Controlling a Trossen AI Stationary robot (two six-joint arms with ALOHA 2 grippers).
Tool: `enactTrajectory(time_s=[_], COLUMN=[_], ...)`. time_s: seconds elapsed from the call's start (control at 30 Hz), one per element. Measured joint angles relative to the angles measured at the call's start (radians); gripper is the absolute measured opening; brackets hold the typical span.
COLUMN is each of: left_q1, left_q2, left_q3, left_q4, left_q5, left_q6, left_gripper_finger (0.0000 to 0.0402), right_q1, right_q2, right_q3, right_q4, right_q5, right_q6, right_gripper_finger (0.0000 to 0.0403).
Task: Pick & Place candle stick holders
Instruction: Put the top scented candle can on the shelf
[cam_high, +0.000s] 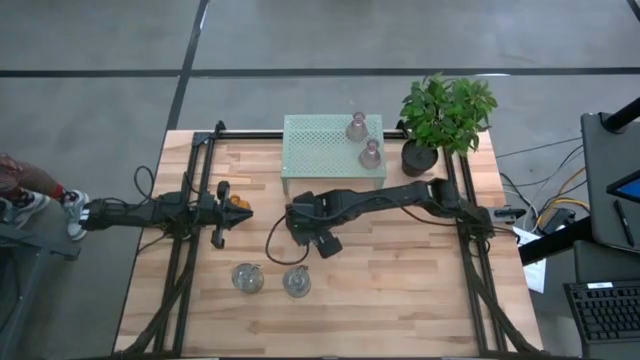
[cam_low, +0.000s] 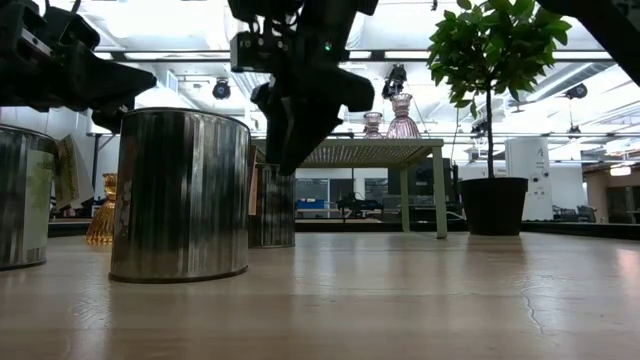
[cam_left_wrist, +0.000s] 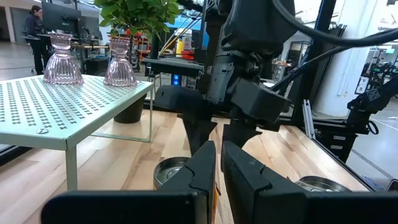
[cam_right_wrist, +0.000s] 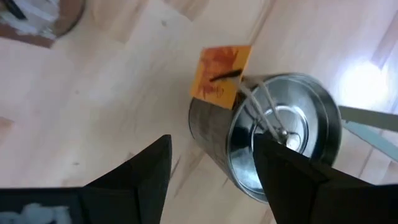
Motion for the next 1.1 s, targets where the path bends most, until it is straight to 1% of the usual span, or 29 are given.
enactTrajectory(time_s=[0.17,0.27,0.6,0.77,0.97,1.1], left_q1=[0.0,0.0,0.0,0.0,0.0,0.0], left_q2=[0.0,0.0,0.0,0.0,0.0,0.0], left_q3=[0.0,0.0,0.0,0.0,0.0,0.0], left_q4=[0.0,0.0,0.0,0.0,0.0,0.0], left_q5=[0.0,0.0,0.0,0.0,0.0,0.0], left_q6=[0.0,0.0,0.0,0.0,0.0,0.0], left_gripper_finger=[0.0035,0.0035,0.0035,0.0035,0.0035,0.0035], right_q1=[0.0,-0.001,-0.004,-0.003,-0.003,-0.003], right_q2=[0.009,0.008,0.006,0.005,0.005,0.005], right_q3=[0.0,0.0,-0.026,-0.032,-0.033,-0.033], right_q4=[0.002,0.002,0.033,0.051,0.052,0.048], right_q5=[0.003,0.003,0.004,0.077,0.085,0.082], right_q6=[0.005,0.005,0.008,0.014,0.017,0.029], right_gripper_finger=[0.0217,0.0203,0.0121,0.0078,0.0017,0.0011])
